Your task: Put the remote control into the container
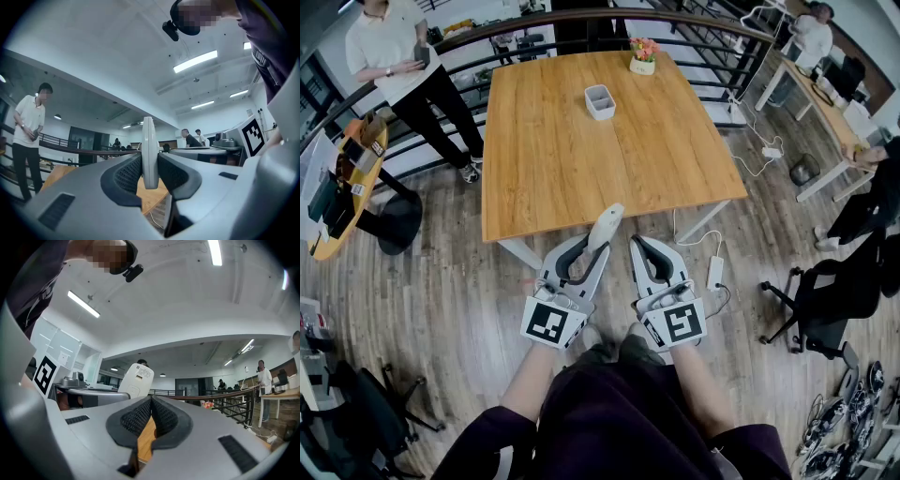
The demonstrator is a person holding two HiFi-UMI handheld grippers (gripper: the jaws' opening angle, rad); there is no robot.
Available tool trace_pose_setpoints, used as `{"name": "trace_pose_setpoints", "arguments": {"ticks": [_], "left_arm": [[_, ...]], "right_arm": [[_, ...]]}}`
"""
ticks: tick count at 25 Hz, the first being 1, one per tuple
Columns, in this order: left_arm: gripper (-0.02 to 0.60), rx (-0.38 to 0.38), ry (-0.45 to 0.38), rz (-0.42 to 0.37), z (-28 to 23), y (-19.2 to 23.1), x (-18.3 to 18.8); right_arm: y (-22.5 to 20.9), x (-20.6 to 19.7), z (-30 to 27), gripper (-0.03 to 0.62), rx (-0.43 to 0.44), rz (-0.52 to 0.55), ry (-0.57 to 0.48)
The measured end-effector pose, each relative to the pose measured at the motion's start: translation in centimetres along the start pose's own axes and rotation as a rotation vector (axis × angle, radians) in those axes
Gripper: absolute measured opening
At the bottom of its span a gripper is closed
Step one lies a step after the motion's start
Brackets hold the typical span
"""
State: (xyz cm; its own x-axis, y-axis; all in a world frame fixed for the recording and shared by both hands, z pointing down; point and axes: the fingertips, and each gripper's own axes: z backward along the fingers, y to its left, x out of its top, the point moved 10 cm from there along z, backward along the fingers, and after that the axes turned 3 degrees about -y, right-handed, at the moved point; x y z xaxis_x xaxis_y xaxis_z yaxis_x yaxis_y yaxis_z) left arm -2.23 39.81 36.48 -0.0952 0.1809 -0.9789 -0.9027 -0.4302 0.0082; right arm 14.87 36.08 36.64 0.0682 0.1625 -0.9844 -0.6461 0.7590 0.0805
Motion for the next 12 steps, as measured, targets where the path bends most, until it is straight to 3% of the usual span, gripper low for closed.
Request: {"name": "trace_pose_setpoints", "arguments": {"ticks": [4,12], "left_arm": [[0.114,-0.011,0.039,-0.017,0.0,1.2,-0.7],[0.114,0.002,0.003,0.01,-2.4,4.0,-2.0]], "right_arm": [[0.1,-0.7,-0.9,0.018,0.009,0.008,0.017],[-1.7,-2.5,-4.3,0.018,0.008,-0.003,0.031]]}}
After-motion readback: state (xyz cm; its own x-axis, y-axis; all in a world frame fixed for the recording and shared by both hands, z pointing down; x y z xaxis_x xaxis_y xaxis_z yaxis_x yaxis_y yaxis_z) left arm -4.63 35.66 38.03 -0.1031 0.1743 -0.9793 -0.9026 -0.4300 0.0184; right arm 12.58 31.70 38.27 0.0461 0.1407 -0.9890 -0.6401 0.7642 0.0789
